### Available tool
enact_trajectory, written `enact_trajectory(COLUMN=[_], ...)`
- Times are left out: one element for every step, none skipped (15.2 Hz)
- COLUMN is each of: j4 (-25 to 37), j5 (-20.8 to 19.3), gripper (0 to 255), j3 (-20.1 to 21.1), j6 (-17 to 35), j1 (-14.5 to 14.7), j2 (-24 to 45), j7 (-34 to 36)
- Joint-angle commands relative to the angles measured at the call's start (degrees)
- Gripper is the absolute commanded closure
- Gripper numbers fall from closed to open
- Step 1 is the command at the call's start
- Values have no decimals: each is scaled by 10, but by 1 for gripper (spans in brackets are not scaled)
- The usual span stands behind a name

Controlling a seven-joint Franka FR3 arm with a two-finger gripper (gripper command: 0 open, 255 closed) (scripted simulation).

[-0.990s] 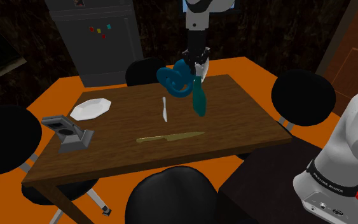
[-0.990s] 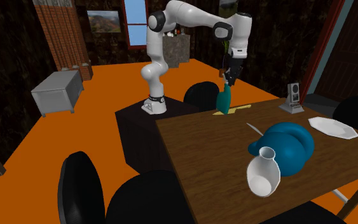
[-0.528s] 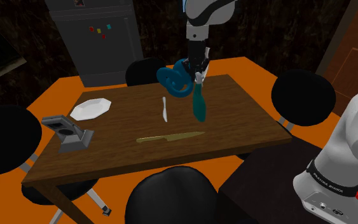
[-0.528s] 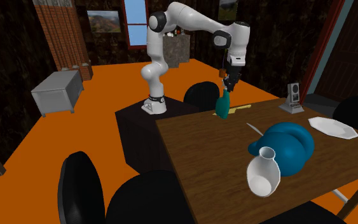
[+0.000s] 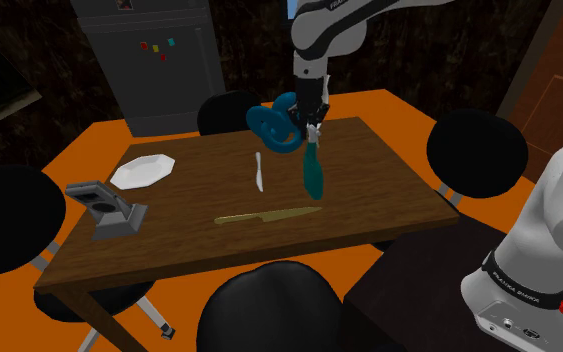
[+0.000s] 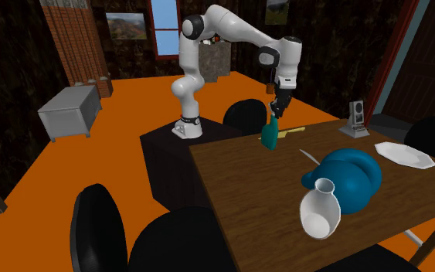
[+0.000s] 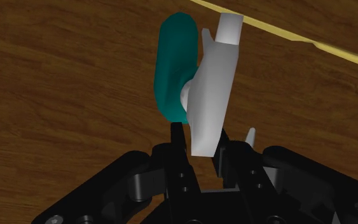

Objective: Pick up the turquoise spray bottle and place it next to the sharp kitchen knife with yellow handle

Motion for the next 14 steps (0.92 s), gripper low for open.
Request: enact_trajectory(j4=[-1, -1, -1, -1, -1, -1, -1, -1, -1, -1, -1, 13, 27, 42], j5=[0, 0, 0, 0, 0, 0, 0, 0, 0, 0, 0, -2, -3, -4], gripper=[255, 255, 255, 255, 255, 0, 0, 0, 0, 0, 0, 0, 0, 0], j3=[0, 0, 0, 0, 0, 0, 0, 0, 0, 0, 0, -1, -2, -3], j6=[1, 1, 1, 1, 1, 1, 1, 1, 1, 1, 1, -17, -35, -54], j1=[0, 0, 0, 0, 0, 0, 0, 0, 0, 0, 0, -1, -2, -3], j2=[0, 0, 0, 0, 0, 0, 0, 0, 0, 0, 0, -4, -9, -12], j7=[0, 0, 0, 0, 0, 0, 0, 0, 0, 0, 0, 1, 2, 3])
